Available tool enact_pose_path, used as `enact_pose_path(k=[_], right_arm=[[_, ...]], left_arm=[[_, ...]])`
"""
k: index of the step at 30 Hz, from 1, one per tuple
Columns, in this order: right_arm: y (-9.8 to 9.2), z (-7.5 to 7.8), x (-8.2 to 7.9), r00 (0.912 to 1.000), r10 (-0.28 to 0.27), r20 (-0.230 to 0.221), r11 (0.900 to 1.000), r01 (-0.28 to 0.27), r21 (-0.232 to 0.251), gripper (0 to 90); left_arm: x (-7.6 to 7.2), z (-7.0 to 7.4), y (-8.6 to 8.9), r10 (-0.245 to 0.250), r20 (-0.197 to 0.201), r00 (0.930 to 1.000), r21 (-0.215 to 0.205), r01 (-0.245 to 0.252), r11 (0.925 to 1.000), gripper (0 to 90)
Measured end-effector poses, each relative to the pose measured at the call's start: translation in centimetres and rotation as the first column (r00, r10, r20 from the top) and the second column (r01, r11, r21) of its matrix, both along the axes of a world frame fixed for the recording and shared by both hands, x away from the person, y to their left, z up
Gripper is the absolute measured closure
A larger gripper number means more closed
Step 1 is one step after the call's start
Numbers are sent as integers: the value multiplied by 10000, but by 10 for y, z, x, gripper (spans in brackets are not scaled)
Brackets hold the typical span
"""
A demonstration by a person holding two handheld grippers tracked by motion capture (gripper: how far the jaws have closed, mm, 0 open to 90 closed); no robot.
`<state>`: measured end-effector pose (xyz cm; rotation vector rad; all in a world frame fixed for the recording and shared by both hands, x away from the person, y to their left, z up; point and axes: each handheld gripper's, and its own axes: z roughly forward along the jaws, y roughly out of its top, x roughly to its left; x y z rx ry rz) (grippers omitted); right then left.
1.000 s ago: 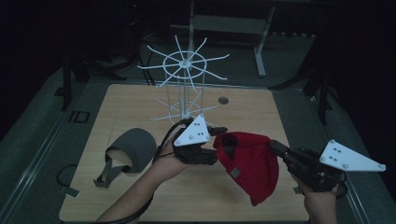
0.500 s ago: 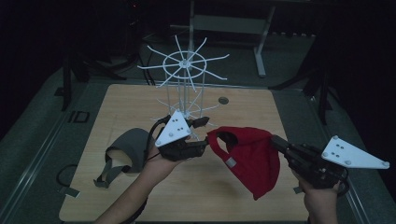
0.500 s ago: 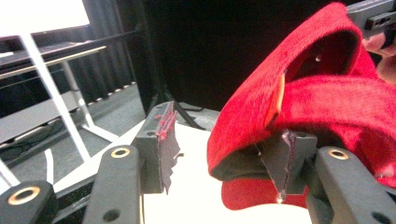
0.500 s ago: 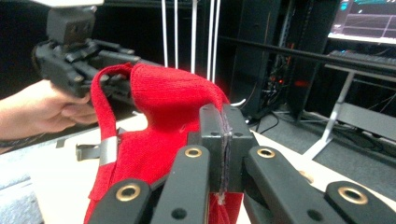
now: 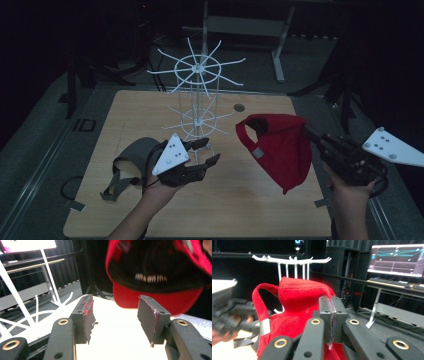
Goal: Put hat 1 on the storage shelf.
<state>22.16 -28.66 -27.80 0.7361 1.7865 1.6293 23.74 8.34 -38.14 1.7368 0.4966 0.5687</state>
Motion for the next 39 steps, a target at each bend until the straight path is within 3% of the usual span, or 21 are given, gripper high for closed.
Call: enact_pose_path(k=[6, 13, 19, 22, 30, 39], right_arm=[[0, 18, 11, 9995, -222, 213, 9994, 216, 263, 893], [8, 42, 23, 9964, -567, 630, 9978, 544, 377, 893], [14, 60, 32, 9905, -990, 952, 9943, 945, 501, 893], [17, 65, 37, 9904, -1061, 880, 9935, 1021, 497, 892], [29, 53, 54, 9931, -1109, 377, 9938, 1110, -5, 892], [38, 30, 59, 9949, -1003, 45, 9937, 1004, -504, 892]], left_arm=[[-7, -16, 1, 3, -55, 10000, 299, -1, 9996, 476], [-10, -31, 9, 33, -419, 9991, 8, -33, 10000, 476], [-9, -37, 12, 66, -571, 9983, 42, -63, 10000, 476], [-9, -39, 12, 83, -596, 9982, 26, -82, 10000, 476], [-8, -42, 16, 131, -709, 9974, -1, -131, 9999, 476], [-9, -47, 18, 193, -800, 9966, -101, -202, 9997, 476]])
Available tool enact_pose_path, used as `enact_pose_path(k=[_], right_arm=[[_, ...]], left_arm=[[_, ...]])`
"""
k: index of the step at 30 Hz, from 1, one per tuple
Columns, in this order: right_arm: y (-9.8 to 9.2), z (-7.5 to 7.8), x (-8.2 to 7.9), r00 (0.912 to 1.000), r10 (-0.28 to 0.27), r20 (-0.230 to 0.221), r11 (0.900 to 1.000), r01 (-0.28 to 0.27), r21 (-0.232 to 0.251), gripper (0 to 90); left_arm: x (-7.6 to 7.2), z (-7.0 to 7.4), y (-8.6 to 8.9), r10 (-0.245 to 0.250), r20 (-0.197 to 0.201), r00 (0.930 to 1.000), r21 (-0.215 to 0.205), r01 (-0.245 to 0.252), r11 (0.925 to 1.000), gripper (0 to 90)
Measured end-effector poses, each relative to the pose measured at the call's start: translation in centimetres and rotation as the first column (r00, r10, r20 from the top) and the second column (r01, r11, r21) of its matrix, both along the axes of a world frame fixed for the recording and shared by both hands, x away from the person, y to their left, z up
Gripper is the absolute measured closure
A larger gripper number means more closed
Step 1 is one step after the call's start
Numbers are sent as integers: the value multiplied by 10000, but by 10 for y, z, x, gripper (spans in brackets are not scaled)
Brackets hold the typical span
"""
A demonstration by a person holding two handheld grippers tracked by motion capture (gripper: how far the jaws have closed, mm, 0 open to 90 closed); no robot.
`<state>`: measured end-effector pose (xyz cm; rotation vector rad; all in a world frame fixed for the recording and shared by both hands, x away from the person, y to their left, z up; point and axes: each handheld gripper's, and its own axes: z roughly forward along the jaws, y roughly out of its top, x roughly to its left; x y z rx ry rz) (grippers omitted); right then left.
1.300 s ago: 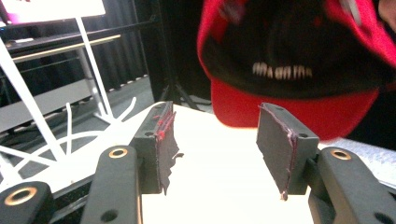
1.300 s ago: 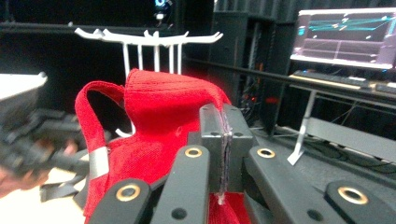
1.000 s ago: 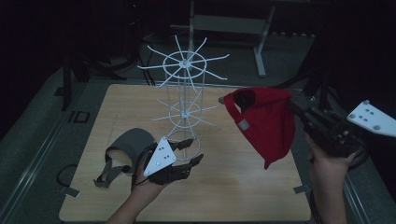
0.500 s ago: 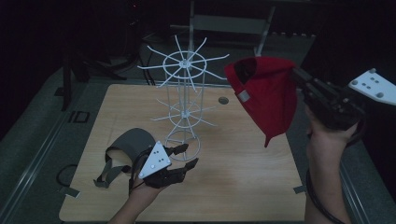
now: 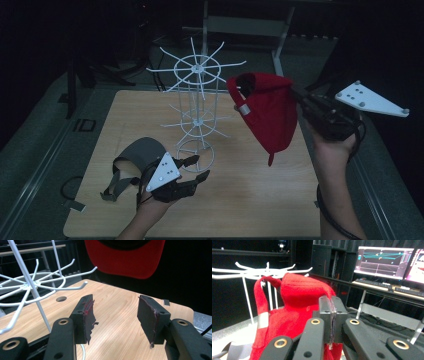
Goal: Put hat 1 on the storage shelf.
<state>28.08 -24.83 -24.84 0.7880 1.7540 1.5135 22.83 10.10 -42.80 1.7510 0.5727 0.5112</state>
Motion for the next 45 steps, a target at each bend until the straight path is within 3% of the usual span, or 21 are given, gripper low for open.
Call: enact_pose_path(k=[7, 15, 26, 31, 33, 37, 41, 45], right_arm=[[2, -19, -1, 9996, 175, -224, 9998, -178, -122, 891], [2, -41, -12, 9956, 845, -411, 9964, -847, -34, 889], [-3, -65, -16, 9816, 1660, -940, 9856, -1620, 483, 868], [-7, -67, -21, 9779, 1842, -986, 9826, -1809, 412, 788], [-10, -68, -24, 9756, 1972, -968, 9801, -1939, 424, 716], [-17, -71, -30, 9778, 1907, -864, 9816, -1898, 191, 621], [-26, -82, -32, 9812, 1560, -1134, 9872, -1588, -165, 469], [-39, -101, -28, 9778, 1272, -1665, 9916, -1296, -36, 391]], left_arm=[[0, -6, 4, 117, -137, 9998, -42, -117, 9999, 475], [-2, -9, 9, 256, -166, 9995, -75, -258, 9996, 475], [-5, -15, 15, 210, -371, 9991, -44, -212, 9998, 476], [-7, -12, 20, 268, -366, 9990, 56, -267, 9996, 476], [-8, -11, 22, 317, -365, 9988, 79, -315, 9995, 476], [-10, -9, 26, 387, -375, 9985, 167, -381, 9991, 477], [-12, -7, 34, 485, -378, 9981, 254, -476, 9985, 477], [-12, -6, 46, 683, -383, 9969, 376, -669, 9971, 477]])
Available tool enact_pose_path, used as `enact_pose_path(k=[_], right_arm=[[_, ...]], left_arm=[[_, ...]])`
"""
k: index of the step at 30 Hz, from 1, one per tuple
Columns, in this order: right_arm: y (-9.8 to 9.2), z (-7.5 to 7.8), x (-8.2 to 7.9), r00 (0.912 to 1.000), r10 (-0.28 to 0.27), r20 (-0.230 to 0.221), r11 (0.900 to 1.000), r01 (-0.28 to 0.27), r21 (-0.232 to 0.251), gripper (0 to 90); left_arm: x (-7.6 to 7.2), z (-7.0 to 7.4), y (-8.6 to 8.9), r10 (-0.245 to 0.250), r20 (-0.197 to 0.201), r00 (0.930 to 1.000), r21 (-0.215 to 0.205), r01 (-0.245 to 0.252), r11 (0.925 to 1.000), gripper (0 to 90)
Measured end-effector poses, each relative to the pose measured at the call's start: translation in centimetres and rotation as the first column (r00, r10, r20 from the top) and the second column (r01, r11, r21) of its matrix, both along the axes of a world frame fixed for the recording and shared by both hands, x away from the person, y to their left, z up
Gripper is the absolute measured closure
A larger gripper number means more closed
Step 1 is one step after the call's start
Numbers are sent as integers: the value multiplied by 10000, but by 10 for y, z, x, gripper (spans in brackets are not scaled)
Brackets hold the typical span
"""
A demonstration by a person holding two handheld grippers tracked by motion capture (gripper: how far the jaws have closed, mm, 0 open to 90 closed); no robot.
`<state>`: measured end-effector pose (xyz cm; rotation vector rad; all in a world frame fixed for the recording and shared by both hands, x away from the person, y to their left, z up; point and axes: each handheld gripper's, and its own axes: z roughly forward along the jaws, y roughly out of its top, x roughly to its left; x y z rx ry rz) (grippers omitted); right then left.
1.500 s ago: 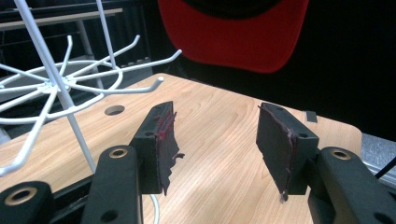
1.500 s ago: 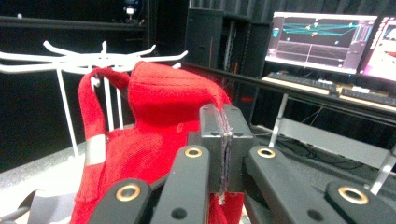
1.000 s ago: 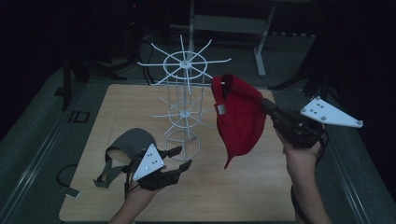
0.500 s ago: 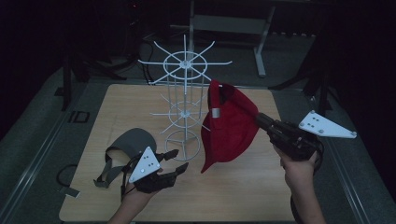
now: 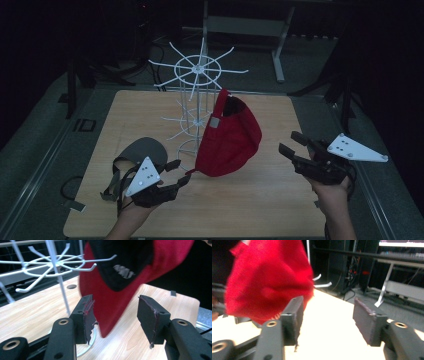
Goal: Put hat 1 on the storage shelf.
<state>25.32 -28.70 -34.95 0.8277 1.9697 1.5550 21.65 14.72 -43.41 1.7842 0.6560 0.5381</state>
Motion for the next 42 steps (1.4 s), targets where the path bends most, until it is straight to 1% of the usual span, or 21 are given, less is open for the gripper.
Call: enact_pose_path(k=[3, 6, 7, 8, 10, 12, 15, 18, 19, 21, 24, 27, 30, 31, 33, 35, 36, 37, 39, 41, 42], right_arm=[[-9, -16, 3, 9984, -493, -282, 9987, 489, -150, 308], [-18, -34, 6, 9957, -762, -534, 9970, 754, -185, 242], [-21, -40, 6, 9947, -831, -604, 9962, 814, -300, 204], [-24, -46, 8, 9943, -709, -797, 9969, 678, -398, 178], [-29, -57, 9, 9926, -789, -922, 9959, 744, -511, 177], [-33, -69, 10, 9902, -843, -1112, 9938, 755, -813, 146], [-42, -86, 13, 9856, -655, -1557, 9965, 567, -609, 147], [-50, -103, 14, 9823, -832, -1678, 9953, 734, -633, 166], [-52, -107, 14, 9807, -923, -1722, 9945, 823, -647, 168], [-54, -118, 15, 9769, -1061, -1854, 9916, 900, -933, 166], [-58, -133, 13, 9739, -1229, -1909, 9881, 1021, -1148, 167], [-63, -147, 10, 9760, -1454, -1621, 9851, 1276, -1151, 165], [-69, -157, 9, 9719, -1678, -1652, 9824, 1510, -1097, 164], [-71, -160, 9, 9685, -1775, -1744, 9813, 1609, -1052, 164], [-74, -167, 8, 9639, -1892, -1874, 9791, 1706, -1110, 164], [-76, -171, 8, 9626, -1996, -1830, 9765, 1800, -1183, 164], [-77, -173, 7, 9609, -2085, -1822, 9743, 1879, -1242, 164], [-79, -175, 7, 9597, -2149, -1814, 9729, 1940, -1262, 164], [-82, -177, 6, 9584, -2307, -1681, 9688, 2102, -1314, 164], [-86, -180, 4, 9570, -2411, -1612, 9665, 2217, -1290, 164], [-87, -182, 4, 9541, -2551, -1571, 9629, 2359, -1311, 163]], left_arm=[[-1, 0, 11, 185, 11, 9998, 79, -185, 9998, 477], [-3, -3, 23, 348, -39, 9994, 81, -348, 9994, 477], [-3, -4, 27, 403, -33, 9992, 89, -403, 9991, 477], [-4, -6, 31, 480, -56, 9988, 82, -480, 9988, 477], [-5, -9, 39, 622, -145, 9980, -16, -622, 9981, 477], [-5, -12, 45, 793, -222, 9966, -27, -794, 9968, 477], [-6, -18, 55, 1034, -294, 9942, -102, -1038, 9945, 477], [-7, -25, 64, 1269, -357, 9913, -121, -1274, 9918, 477], [-7, -27, 67, 1351, -372, 9901, -112, -1356, 9907, 477], [-7, -32, 74, 1566, -461, 9866, -153, -1575, 9874, 477], [-9, -41, 83, 1864, -576, 9808, -112, -1874, 9822, 476], [-12, -49, 94, 2174, -695, 9736, -17, -2181, 9759, 475], [-16, -58, 106, 2581, -878, 9621, 174, -2576, 9661, 462], [-17, -61, 111, 2737, -932, 9573, 258, -2725, 9618, 462], [-20, -66, 121, 3025, -1124, 9465, 306, -3010, 9531, 461], [-22, -71, 129, 3422, -1225, 9316, 459, -3392, 9396, 447], [-23, -73, 133, 3533, -1303, 9264, 564, -3489, 9355, 435], [-24, -76, 137, 3723, -1405, 9174, 695, -3659, 9280, 422], [-24, -83, 144, 3937, -1768, 9021, 826, -3850, 9192, 379], [-24, -91, 149, 4362, -1967, 8781, 1091, -4225, 8998, 355], [-24, -94, 151, 4483, -2072, 8695, 1220, -4317, 8937, 343]])
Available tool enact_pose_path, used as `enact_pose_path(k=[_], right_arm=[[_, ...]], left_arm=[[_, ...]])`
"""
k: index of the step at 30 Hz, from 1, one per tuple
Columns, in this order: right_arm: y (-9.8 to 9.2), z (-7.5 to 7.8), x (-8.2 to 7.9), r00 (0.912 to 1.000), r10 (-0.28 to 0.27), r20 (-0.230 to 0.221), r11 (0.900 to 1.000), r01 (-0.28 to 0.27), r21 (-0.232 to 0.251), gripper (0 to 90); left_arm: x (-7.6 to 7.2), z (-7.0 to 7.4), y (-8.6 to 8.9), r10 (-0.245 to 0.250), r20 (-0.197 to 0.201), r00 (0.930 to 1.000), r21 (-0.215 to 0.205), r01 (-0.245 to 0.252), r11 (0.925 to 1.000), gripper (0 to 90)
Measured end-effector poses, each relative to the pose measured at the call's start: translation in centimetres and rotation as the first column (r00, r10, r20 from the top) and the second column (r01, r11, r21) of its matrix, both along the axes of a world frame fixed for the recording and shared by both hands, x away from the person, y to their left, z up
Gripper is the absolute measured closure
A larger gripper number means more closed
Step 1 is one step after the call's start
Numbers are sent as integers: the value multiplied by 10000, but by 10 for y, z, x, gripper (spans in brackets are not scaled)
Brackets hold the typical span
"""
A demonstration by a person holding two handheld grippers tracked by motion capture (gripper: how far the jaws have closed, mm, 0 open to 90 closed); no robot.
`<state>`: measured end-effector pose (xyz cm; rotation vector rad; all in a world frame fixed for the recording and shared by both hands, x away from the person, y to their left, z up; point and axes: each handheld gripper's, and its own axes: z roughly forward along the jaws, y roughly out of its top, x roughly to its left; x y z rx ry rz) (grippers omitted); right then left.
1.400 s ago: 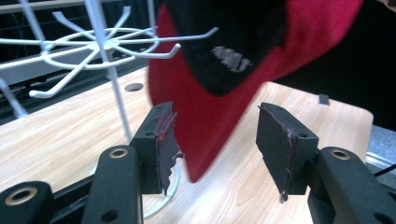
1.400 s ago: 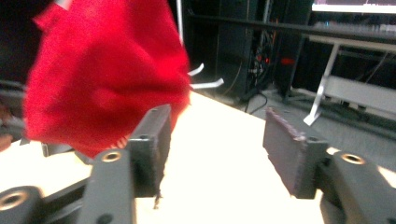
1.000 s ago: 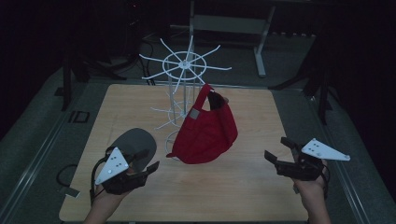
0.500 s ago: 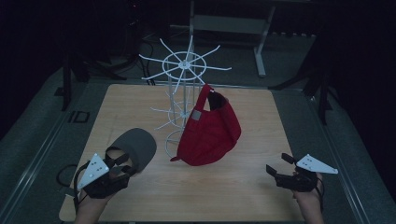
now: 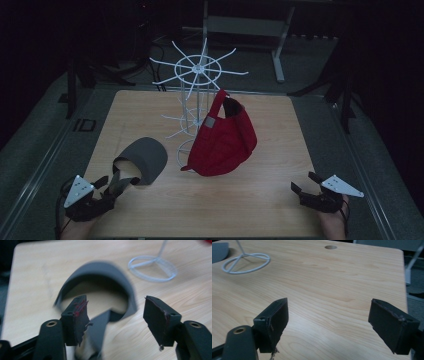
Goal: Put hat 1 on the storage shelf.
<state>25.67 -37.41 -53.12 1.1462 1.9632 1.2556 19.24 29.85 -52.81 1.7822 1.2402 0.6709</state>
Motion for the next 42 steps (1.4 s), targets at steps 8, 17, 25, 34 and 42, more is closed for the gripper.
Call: enact_pose_path(k=[8, 17, 25, 34, 42], right_arm=[[-6, -16, -2, 9984, -517, -206, 9984, 512, -257, 157], [-9, -24, 2, 9936, -1069, -353, 9942, 1066, -121, 161], [-9, -25, 6, 9884, -1387, -622, 9902, 1374, -242, 164], [-10, -25, 6, 9878, -1409, -658, 9900, 1405, -106, 164], [-12, -25, 6, 9819, -1793, -610, 9838, 1792, -59, 164]], left_arm=[[2, -20, 9, 454, -824, 9956, 210, -438, 9988, 339], [12, -37, 5, 620, -1907, 9797, 925, -450, 9947, 341], [18, -39, 3, 775, -2107, 9745, 1065, -559, 9927, 497], [24, -37, -9, 468, -1959, 9795, 1503, -172, 9885, 840], [21, -24, -4, 476, -1486, 9877, 948, -337, 9949, 849]])
